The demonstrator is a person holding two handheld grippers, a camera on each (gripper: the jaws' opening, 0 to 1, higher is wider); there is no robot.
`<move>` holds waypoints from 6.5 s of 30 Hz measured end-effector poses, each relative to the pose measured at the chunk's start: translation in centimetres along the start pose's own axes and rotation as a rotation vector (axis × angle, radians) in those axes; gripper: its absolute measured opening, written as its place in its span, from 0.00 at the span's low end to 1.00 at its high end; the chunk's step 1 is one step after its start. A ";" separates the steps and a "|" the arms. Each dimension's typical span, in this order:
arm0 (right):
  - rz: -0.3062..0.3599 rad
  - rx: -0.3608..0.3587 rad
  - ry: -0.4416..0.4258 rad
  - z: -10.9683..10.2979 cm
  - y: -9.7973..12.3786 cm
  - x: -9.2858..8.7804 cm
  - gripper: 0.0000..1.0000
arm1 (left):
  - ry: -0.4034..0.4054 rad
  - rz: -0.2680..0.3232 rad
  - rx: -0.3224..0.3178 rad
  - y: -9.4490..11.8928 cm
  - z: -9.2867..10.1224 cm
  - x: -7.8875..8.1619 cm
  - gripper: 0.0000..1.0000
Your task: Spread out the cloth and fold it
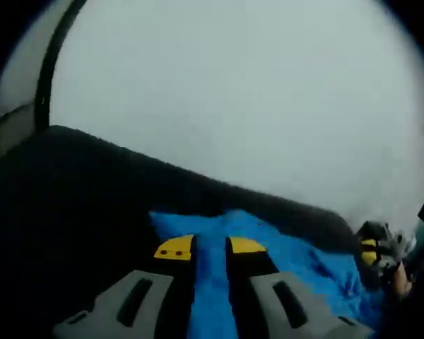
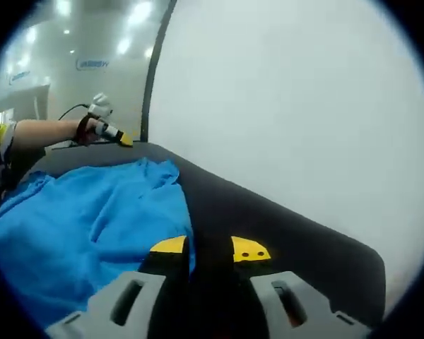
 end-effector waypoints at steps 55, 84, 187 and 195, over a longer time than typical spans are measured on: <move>-0.009 -0.323 -0.184 10.8 0.8 0.1 0.14 | -0.036 0.105 0.173 1.1 -4.5 0.4 0.14; -0.296 0.277 0.251 -2.4 0.1 -2.5 0.01 | 0.008 0.349 0.069 -3.1 -5.1 -1.4 0.13; 0.054 -0.398 -0.221 14.7 -10.7 -5.5 0.00 | -0.253 0.304 0.258 -7.8 2.0 16.1 0.02; 0.087 -0.427 -0.365 16.0 -10.7 -5.8 0.00 | -0.150 0.259 0.317 -12.6 -3.5 12.2 0.02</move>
Point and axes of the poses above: the point that each gripper's makers call its tool centre point, and the gripper's own axes: y roughly backward along the fingers, z roughly to its right, x roughly out of its top, the point moved 7 cm from there along y, roughly backward along the fingers, and after that the axes turned 9 degrees about -x, right-handed, at the moved point
